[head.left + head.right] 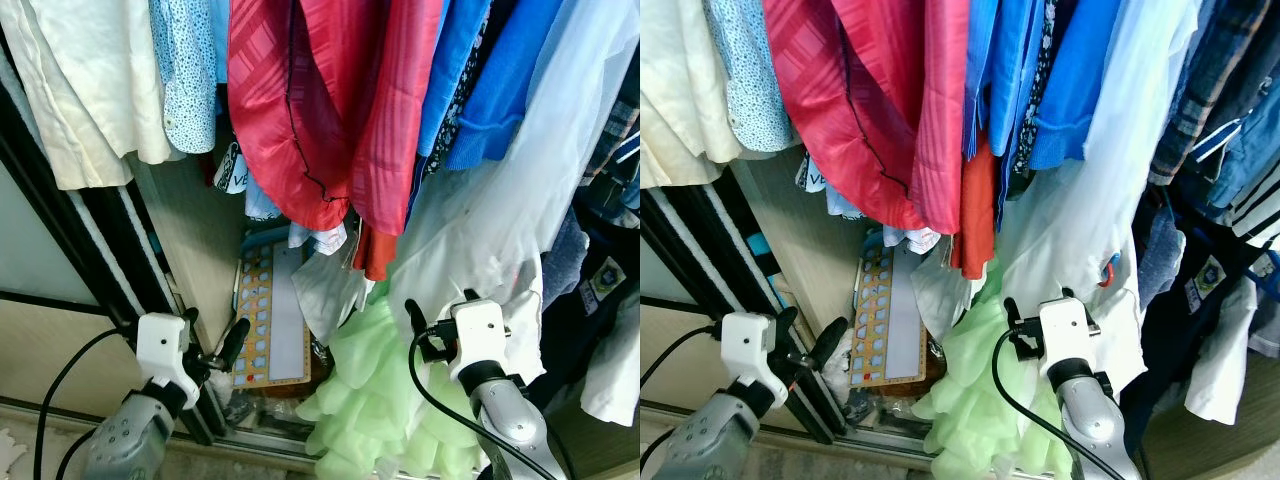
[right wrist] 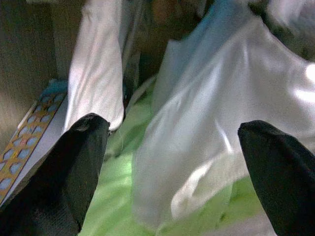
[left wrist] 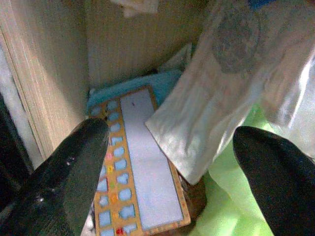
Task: Clean up the room
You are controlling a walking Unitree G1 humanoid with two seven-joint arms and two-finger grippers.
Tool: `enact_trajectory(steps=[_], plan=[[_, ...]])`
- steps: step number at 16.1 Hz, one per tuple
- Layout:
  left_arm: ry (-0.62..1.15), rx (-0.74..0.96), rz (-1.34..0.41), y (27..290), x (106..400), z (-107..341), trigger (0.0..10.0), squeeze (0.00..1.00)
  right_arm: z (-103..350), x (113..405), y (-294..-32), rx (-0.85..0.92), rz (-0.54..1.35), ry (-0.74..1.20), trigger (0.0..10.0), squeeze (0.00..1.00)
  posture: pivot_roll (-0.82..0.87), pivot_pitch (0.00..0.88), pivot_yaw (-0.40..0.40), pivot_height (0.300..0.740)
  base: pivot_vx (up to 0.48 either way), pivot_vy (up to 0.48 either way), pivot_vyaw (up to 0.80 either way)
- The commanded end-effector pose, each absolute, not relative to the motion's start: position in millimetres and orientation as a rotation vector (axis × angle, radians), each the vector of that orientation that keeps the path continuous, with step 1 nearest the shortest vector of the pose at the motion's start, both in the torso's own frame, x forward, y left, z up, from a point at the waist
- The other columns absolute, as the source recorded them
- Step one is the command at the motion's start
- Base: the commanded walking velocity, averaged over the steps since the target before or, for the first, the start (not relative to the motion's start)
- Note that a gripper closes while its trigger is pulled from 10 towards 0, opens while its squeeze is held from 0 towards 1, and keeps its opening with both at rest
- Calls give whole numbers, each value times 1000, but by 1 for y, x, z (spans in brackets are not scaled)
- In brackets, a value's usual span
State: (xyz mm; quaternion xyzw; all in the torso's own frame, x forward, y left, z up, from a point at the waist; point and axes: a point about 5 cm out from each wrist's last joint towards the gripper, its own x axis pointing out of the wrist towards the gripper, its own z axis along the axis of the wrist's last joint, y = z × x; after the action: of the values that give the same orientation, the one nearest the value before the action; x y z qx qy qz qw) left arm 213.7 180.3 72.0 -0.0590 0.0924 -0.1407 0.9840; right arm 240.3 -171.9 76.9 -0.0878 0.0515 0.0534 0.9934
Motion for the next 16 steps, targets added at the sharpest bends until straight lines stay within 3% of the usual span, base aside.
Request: enact_trajectory(steps=[1,7,14,16], plan=[[193,-125,-288,179,210,75,10000,0,81,238,-177,-169,88,100,10000,0,-30,0,-38,740,0,0,0],[199,-142,-312,164,203,78,10000,0,89,239,-180,-133,85,88,10000,0,-33,20,-44,740,0,0,0],[193,-115,-317,169,209,84,10000,0,93,236,-175,-133,106,79,10000,0,-37,49,-42,740,0,0,0],[191,-118,-319,167,210,85,10000,0,94,235,-175,-143,116,82,10000,0,-39,52,-46,740,0,0,800]])
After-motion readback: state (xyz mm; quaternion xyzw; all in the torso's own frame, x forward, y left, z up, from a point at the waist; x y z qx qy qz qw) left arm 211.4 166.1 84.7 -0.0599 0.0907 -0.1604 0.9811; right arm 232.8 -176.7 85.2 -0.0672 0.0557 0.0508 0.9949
